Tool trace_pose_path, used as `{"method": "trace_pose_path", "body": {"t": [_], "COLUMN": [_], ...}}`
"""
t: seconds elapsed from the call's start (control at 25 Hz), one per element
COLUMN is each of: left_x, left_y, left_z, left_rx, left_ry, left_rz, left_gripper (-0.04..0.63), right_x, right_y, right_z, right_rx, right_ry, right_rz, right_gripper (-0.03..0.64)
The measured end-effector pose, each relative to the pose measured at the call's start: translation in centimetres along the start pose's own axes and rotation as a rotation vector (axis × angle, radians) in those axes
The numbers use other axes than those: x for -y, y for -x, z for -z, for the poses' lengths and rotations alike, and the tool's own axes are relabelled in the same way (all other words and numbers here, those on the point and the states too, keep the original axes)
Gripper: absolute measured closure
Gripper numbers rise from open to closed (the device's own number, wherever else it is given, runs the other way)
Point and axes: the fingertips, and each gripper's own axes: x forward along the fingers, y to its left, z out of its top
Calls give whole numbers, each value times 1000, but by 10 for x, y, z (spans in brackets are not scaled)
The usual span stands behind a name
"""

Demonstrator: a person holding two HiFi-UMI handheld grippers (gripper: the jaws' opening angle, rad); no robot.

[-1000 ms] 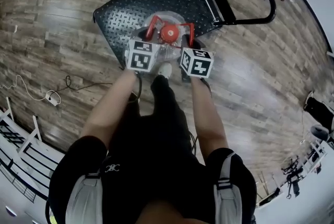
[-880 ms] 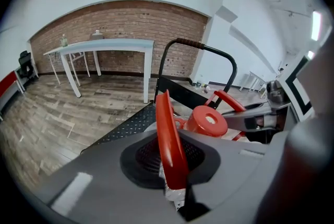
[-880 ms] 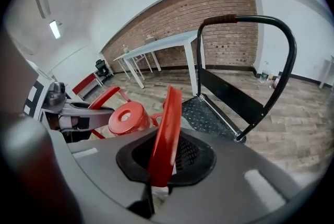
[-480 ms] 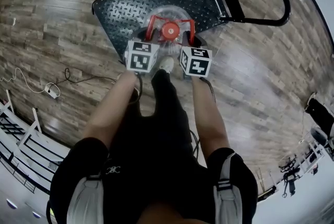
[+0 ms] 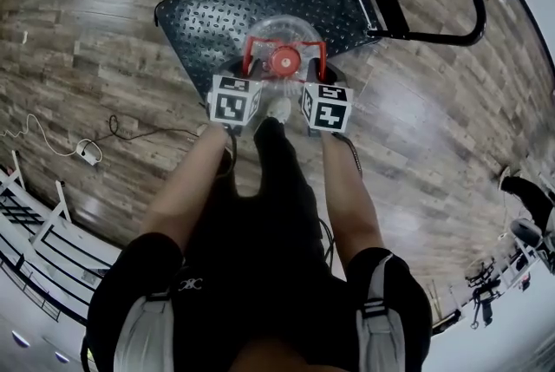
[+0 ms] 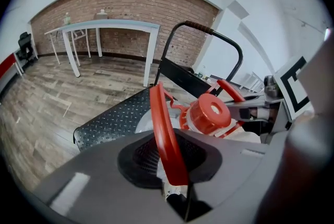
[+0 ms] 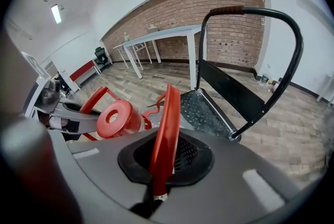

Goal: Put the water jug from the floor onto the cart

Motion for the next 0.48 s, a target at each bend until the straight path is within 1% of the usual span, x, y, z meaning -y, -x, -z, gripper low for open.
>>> {"method": "trace_pose_path", "body": {"t": [0.16, 0.28, 0.32, 0.36, 0.48], "left_x": [5, 7, 7, 6, 5], "left_y": [-1, -1, 0, 2, 6], "left_z": [5, 6, 4, 3, 0], "left_rx": [-21, -27, -26, -27, -30], "left_ry": [-22, -20, -23, -30, -45], "left_rz": [13, 13, 8, 0, -20], "left_gripper": [549, 548, 539, 515, 474], "right_x": [0, 2, 3, 4, 8], "right_y": [0, 0, 0, 1, 5], "right_z": [3, 4, 4, 4, 3], "right_rx": [9, 10, 8, 8, 18], "right_ry": [-30, -47, -45, -42, -34], "right_rz": [35, 70, 85, 101, 140], "right_gripper": [601, 601, 600, 598, 547]}}
